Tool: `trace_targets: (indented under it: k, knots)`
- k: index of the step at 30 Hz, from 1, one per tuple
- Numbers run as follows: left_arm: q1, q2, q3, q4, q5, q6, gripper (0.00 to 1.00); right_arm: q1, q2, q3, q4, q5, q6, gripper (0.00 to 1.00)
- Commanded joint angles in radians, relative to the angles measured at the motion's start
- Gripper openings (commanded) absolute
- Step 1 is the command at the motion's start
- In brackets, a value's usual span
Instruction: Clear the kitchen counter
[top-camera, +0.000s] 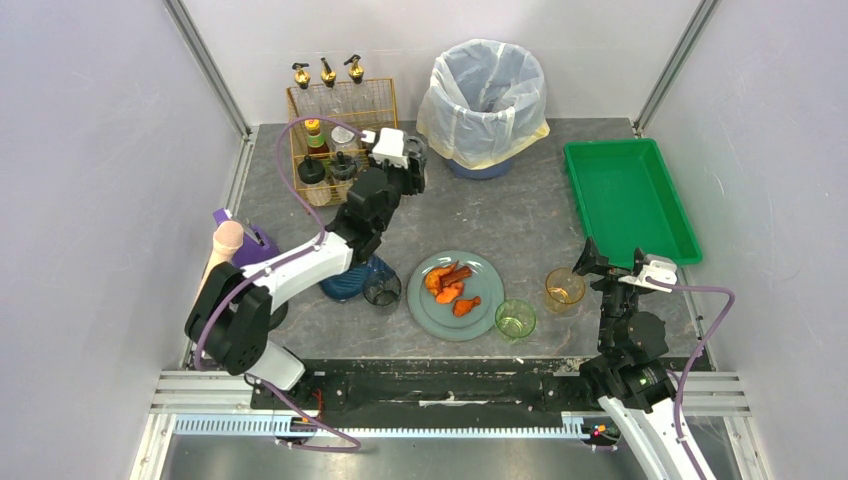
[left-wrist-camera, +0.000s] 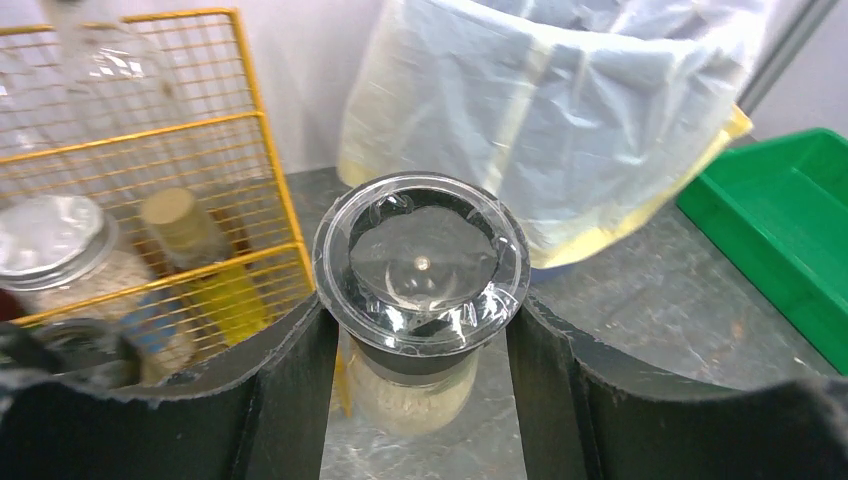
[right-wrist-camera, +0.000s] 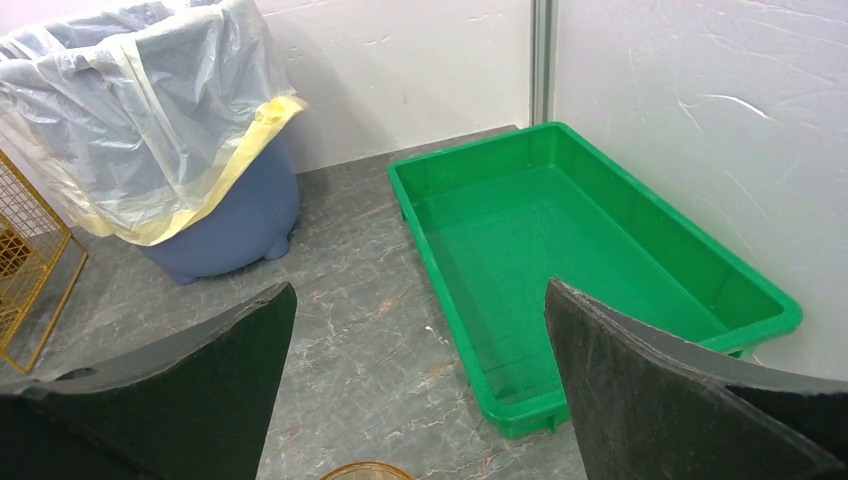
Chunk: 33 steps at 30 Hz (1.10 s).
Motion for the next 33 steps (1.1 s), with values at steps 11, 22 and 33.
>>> trace_targets:
  k: [11,22,33]
  knots:
    - [0.161,-0.029,0.094,0.051,-0.018,0.040,0.20,0.006,-0.168,0.020,0.021,0.003,-0.011,0.98]
    - [0.211,0.094,0.135,0.129,-0.013,0.057,0.20,0.006,-0.168,0.016,0.027,0.007,-0.017,0.98]
    - [0.229,0.167,0.036,0.305,-0.045,0.117,0.20,0.006,-0.167,0.011,0.034,0.001,-0.022,0.98]
